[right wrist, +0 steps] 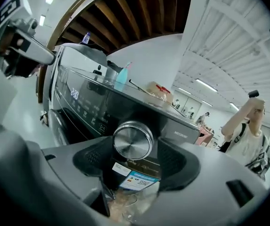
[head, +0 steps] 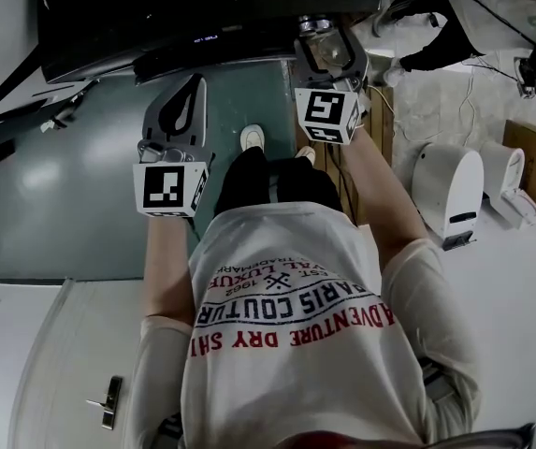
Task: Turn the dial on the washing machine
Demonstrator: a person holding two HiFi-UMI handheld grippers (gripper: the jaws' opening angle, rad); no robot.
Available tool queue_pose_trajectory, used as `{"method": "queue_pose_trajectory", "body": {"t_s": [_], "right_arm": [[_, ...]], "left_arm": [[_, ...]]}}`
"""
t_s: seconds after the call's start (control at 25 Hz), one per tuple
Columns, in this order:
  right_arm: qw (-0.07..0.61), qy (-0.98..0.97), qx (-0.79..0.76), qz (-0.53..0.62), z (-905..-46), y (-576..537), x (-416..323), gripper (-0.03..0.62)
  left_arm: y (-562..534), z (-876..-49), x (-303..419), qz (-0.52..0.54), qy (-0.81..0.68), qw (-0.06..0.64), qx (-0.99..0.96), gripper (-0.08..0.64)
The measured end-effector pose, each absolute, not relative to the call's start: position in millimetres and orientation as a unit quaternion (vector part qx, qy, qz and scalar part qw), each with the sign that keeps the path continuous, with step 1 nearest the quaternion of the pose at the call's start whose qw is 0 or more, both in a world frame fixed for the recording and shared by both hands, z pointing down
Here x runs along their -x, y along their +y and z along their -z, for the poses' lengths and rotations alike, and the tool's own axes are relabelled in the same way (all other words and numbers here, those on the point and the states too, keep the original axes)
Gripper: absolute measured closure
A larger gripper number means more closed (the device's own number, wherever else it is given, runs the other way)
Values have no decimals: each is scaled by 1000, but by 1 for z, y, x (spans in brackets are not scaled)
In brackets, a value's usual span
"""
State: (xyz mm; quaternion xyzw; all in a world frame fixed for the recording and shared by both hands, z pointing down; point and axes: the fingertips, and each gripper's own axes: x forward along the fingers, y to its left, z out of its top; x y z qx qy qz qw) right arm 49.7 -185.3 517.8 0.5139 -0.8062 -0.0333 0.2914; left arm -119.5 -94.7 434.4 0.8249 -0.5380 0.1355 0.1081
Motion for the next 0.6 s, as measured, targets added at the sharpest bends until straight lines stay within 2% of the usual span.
{"method": "queue_pose_trajectory", "body": {"t_s": [0.2, 0.6], "right_arm": [[284, -813, -508, -8, -519, -185, -47, 316], [171, -832, -486, -205, -524, -188, -58, 319]], "left_arm": [[-94, -441, 123, -137, -536, 114, -825, 545], [-93, -440, 119, -134, -527, 112, -832, 545]]}}
